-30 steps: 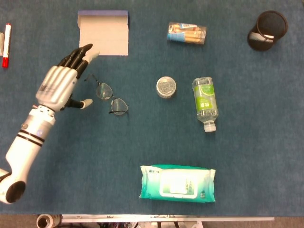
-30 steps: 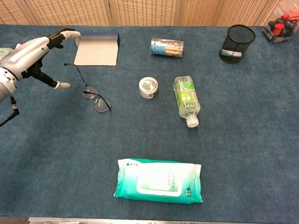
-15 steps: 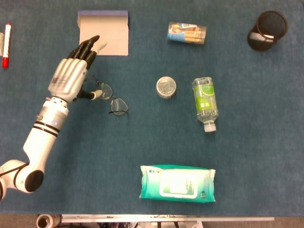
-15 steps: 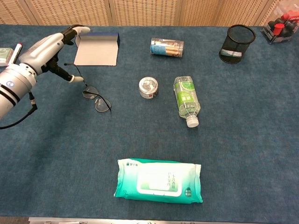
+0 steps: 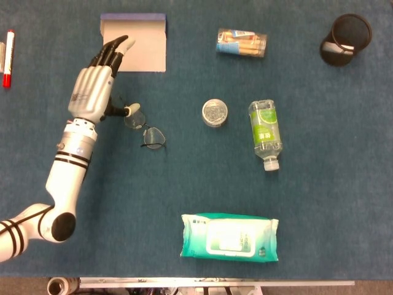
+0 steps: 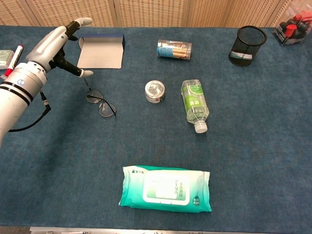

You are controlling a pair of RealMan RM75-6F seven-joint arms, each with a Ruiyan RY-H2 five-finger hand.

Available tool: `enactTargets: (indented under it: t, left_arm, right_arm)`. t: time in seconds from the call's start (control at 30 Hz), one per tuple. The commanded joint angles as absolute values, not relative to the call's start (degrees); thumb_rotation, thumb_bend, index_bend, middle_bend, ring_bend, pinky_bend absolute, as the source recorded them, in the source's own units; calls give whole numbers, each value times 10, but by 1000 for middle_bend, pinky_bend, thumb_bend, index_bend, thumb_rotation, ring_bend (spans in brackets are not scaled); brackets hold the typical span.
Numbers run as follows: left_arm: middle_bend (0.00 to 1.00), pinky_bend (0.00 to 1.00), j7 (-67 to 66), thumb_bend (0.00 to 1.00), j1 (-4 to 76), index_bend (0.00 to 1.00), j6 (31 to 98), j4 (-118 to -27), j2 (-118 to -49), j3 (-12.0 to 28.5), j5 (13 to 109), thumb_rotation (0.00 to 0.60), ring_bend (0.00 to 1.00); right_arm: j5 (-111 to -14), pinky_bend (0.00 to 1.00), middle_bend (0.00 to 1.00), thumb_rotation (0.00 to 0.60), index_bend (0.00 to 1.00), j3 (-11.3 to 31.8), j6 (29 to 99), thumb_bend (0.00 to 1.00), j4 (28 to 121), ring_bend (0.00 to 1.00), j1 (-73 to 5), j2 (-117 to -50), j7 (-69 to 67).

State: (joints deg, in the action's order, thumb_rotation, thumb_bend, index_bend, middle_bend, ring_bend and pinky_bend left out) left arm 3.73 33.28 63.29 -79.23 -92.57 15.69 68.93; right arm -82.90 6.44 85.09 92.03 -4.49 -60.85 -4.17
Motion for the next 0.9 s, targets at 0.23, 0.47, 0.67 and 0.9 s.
enactTargets:
  t: [0.23,0.47,0.67,0.9]
  left_arm:
    - [88,138,12,52,337,0,653,-772,-954,170,665,600,68]
    - [101,139,-3,52,334,0,675,-756,-969,173,662,600,76]
    - [104,139,-10,53,330,0,688,-736,-976,166,671,600,78]
    - [107,138,-14,52,322,0,705,-720,-981,162,679,600,79]
  right_arm:
    - [-828,305,466,600,567,65,851,409,920,335,-45,-607,-44]
    - [-829,305,466,600,566,65,852,409,920,335,-44,-607,-45]
    - [-830,305,466,600,566,65,853,409,920,335,-43,-607,-44]
    - [-829,305,466,600,566,65,851,409,920,335,-44,-607,-43]
